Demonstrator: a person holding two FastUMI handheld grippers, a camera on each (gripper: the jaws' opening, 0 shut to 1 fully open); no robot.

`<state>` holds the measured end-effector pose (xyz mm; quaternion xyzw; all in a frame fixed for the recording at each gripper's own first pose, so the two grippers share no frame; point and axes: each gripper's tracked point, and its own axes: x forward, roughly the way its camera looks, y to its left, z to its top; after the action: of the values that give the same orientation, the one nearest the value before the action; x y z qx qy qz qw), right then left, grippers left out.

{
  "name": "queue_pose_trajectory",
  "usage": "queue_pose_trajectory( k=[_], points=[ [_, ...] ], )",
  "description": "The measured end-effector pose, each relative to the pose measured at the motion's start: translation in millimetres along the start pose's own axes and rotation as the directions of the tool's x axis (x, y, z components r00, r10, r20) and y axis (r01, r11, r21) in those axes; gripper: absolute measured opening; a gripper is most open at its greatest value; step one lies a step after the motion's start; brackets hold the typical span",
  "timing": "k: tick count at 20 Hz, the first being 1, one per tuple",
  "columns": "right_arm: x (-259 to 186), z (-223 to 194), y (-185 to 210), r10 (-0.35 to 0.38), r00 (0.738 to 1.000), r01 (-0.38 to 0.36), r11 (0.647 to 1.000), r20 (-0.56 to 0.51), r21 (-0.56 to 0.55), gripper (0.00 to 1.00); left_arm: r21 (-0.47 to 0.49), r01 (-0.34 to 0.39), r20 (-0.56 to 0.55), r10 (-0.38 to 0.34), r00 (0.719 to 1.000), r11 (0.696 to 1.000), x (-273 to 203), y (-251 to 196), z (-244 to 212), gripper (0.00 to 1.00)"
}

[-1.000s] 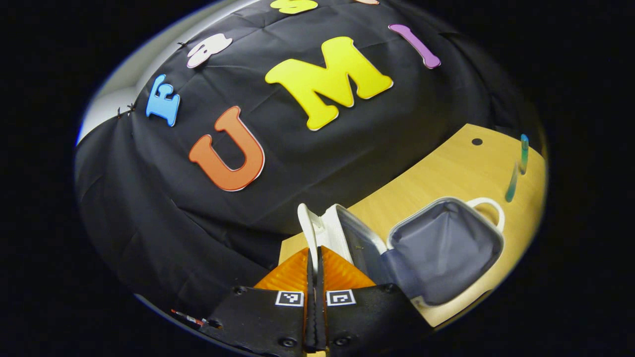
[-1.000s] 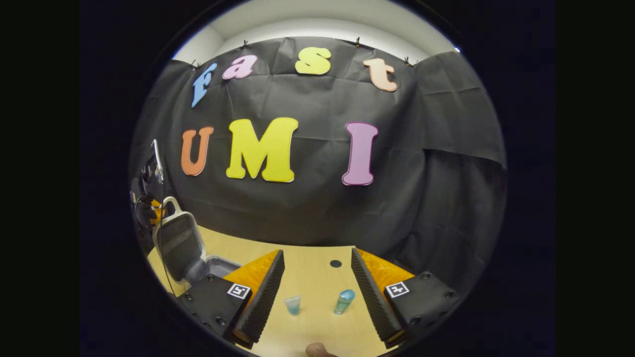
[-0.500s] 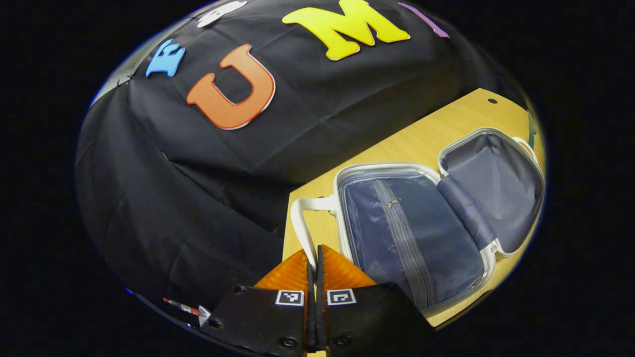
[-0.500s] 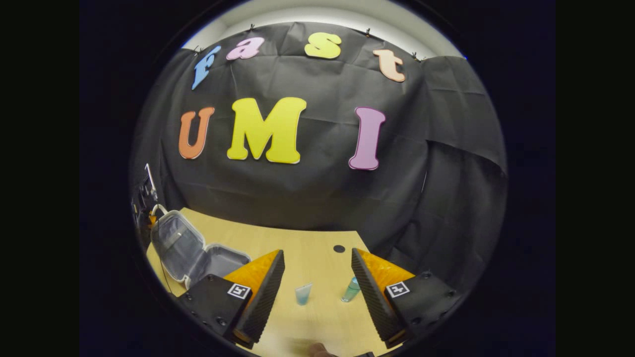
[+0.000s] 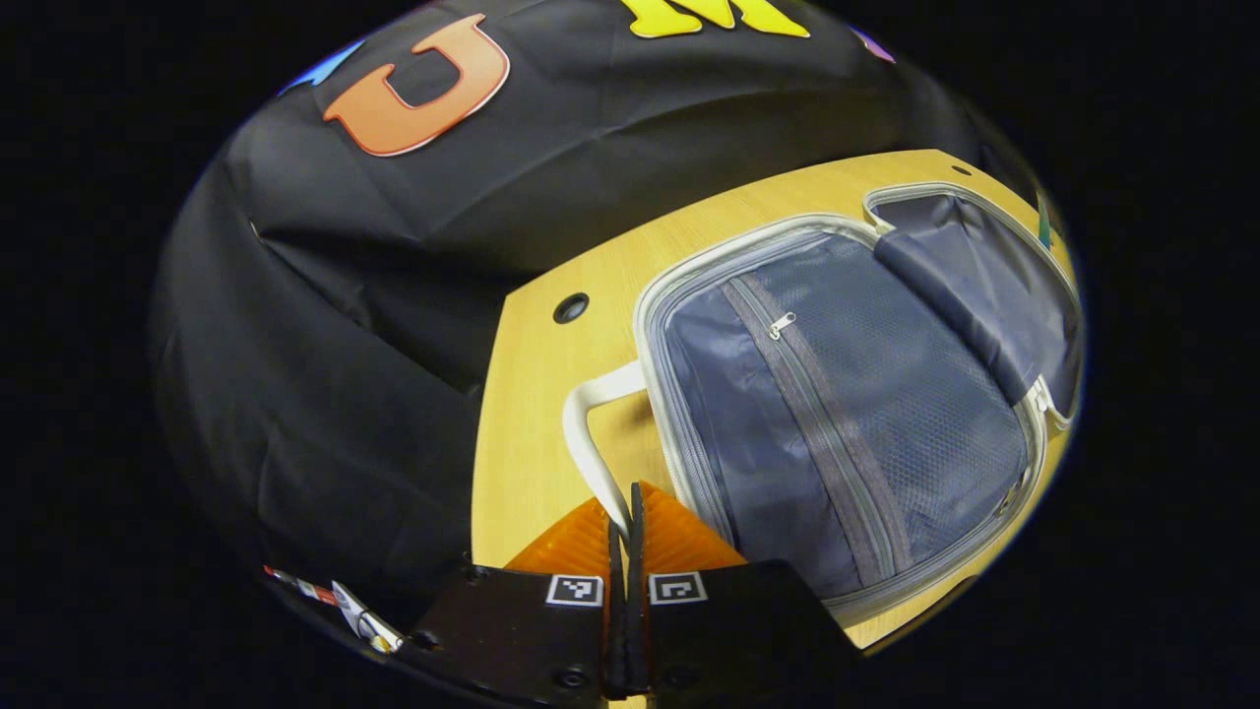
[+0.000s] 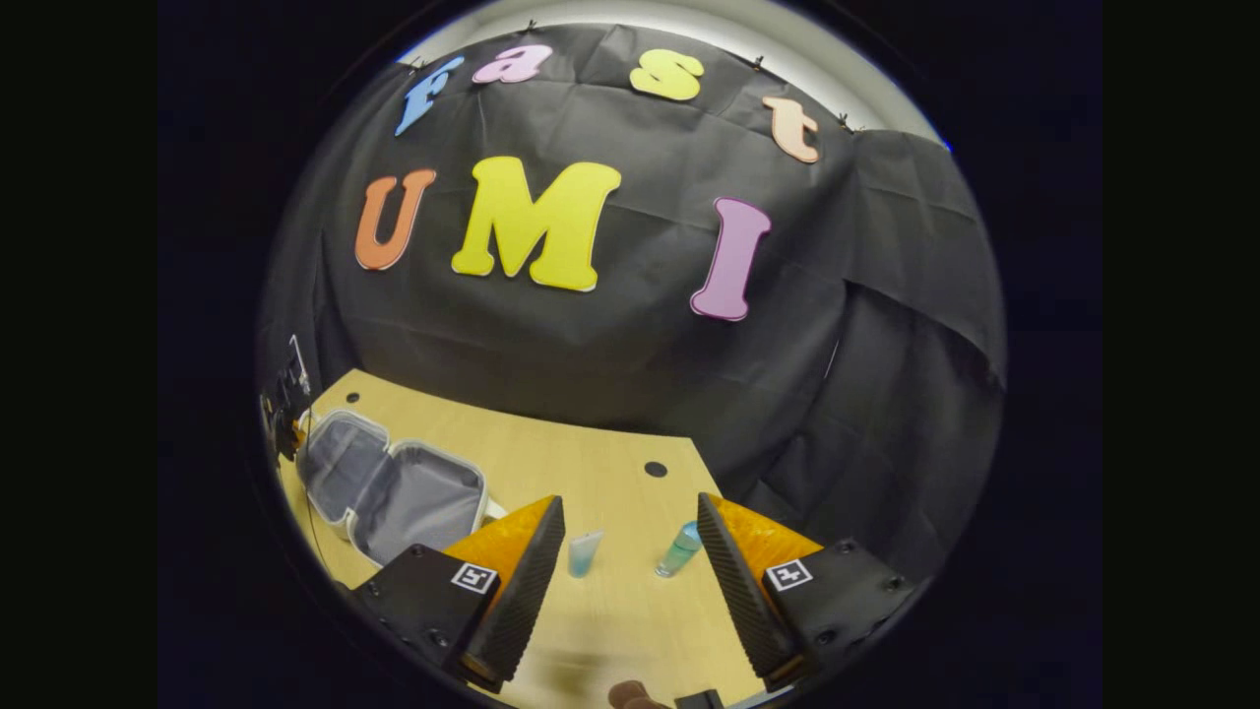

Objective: First open the suitcase, pack the skin care products into it, and then close the suitcase.

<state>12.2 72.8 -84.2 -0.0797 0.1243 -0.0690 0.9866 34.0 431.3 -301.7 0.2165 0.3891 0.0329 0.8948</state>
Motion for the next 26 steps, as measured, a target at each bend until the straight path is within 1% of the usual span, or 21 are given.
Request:
queue_pose_trajectory(
  k=[3, 4, 5, 6, 7, 8, 9, 11, 13, 15, 17, 19, 23, 26],
  points=[
    [-4, -10, -10, -0.03, 0.999, 0.031, 0.999, -0.025, 0.009, 0.8, -0.031, 0.033, 0.032, -0.032, 0.999, 0.999, 6, -5, 2, 0.04],
    [-5, -14, -11, -0.035, 0.999, 0.035, 0.999, -0.034, 0.018, 0.8, -0.041, 0.042, 0.038, -0.041, 0.998, 0.998, 7, -5, 2, 0.1],
    [-6, -15, -14, -0.039, 0.998, 0.04, 0.999, -0.039, 0.026, 0.8, -0.05, 0.049, 0.038, -0.048, 0.998, 0.998, 5, -6, 1, 0.13],
    [-5, -17, -16, -0.04, 0.998, 0.041, 0.999, -0.038, 0.031, 0.8, -0.059, 0.041, 0.037, -0.038, 0.999, 0.997, 4, -4, 1, 0.13],
    [-4, -17, -19, -0.04, 0.999, 0.041, 0.999, -0.036, 0.032, 0.8, -0.049, -0.013, 0.028, 0.014, 0.999, 0.999, 0, 7, -2, 0.14],
    [-2, -19, -21, -0.04, 0.999, 0.041, 0.999, -0.033, 0.029, 0.8, -0.035, -0.064, 0.022, 0.065, 0.998, 0.997, -3, 18, -4, 0.35],
    [0, -22, -24, -0.038, 0.999, 0.038, 0.999, -0.035, 0.023, 0.8, -0.037, -0.097, 0.031, 0.098, 0.995, 0.995, -12, 28, -2, 0.55],
    [2, -29, -25, -0.021, 0.999, 0.022, 1.0, -0.042, 0.015, 0.8, -0.059, -0.068, 0.05, 0.071, 0.996, 0.996, -24, 19, 6, 0.96],
    [6, -36, -32, 0.001, 0.999, -0.001, 1.0, -0.05, 0.013, 0.8, -0.067, -0.042, 0.067, 0.046, 0.997, 0.997, -41, 2, 18, 0.95],
    [12, -36, -48, 0.016, 0.999, -0.015, 1.0, -0.042, 0.011, 0.8, -0.084, -0.001, 0.115, 0.01, 0.993, 0.996, -63, -28, 40, 0.95],
    [19, -38, -61, 0.023, 0.999, -0.024, 1.0, -0.03, -0.001, 0.8, -0.084, 0.075, 0.161, -0.061, 0.985, 0.994, -83, -74, 70, 0.95],
    [26, -42, -71, 0.045, 0.998, -0.045, 0.999, -0.032, -0.001, 0.8, -0.069, 0.153, 0.197, -0.137, 0.971, 0.986, -102, -127, 103, 0.96],
    [40, -54, -95, 0.075, 0.996, -0.075, 0.997, -0.049, 0.0, 0.8, -0.032, 0.28, 0.271, -0.261, 0.927, 0.96, -137, -229, 175, 0.97],
    [46, -61, -115, 0.092, 0.994, -0.092, 0.996, -0.056, 0.002, 0.8, 0.002, 0.363, 0.325, -0.344, 0.881, 0.932, -160, -296, 230, 0.97]
  ],
)
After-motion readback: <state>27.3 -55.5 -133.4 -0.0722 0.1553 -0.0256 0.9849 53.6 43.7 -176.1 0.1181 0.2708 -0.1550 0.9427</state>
